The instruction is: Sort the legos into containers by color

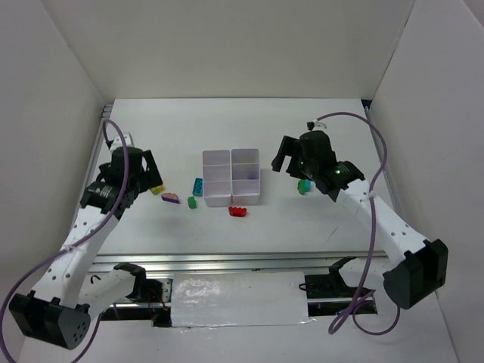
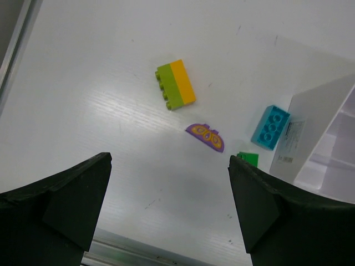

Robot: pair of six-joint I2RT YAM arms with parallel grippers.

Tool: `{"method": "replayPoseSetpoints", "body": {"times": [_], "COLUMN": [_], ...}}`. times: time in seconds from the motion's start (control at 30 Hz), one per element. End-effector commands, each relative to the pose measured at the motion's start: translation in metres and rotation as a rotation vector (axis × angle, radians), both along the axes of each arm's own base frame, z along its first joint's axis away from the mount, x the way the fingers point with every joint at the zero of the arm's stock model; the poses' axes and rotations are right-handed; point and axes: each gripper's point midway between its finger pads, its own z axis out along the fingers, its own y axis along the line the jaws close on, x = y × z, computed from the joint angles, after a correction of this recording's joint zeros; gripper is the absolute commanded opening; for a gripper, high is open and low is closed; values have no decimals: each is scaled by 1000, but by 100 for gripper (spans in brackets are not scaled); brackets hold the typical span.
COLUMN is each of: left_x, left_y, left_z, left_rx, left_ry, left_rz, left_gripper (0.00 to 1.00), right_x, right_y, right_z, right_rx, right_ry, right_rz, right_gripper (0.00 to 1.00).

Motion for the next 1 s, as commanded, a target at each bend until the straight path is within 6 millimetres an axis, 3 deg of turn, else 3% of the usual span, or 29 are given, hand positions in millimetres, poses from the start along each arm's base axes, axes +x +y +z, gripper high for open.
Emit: {"method": "replayPoseSetpoints", "body": {"times": [0.0,0.07,0.17,0.27,0.3,0.37,0.4,0.5,0.6,0.7,0.8,0.83,0.97], "left_x": [28,33,41,52,60,72,79,92,96,84,82,81,80], "left_y": [-4,-6,-14,-28,-30,-36,-39,-50,-51,-45,-42,-40,-40], "left_z": [33,26,12,2,9,8,25,39,29,14,17,23,41], "left_rx": [-29,-54,-115,-181,-205,-204,-200,-152,-115,-78,-58,-57,-61], "left_ry": [-42,5,42,75,46,64,50,80,139,227,223,201,147], "left_rz": [39,84,125,126,135,121,103,52,41,67,56,57,35], "left_gripper": [100,100,100,99,99,100,99,99,100,100,100,100,100], "right_x": [9,2,-6,-10,-8,-6,-4,-1,2,5,1,7,-5], "right_y": [10,-1,-11,-9,-9,-16,-15,-19,-35,-58,-74,-80,-89], "right_z": [13,2,7,24,35,36,48,45,18,-6,-26,-36,-84], "right_rx": [67,36,35,46,43,-3,-8,-74,-133,-129,-177,-178,-225], "right_ry": [15,85,129,114,91,95,77,112,164,260,328,347,534], "right_rz": [-21,-81,-140,-103,-93,-97,-93,-84,-165,-253,-267,-263,-227], "right_gripper": [100,100,100,100,100,100,100,100,100,100,100,100,98]}}
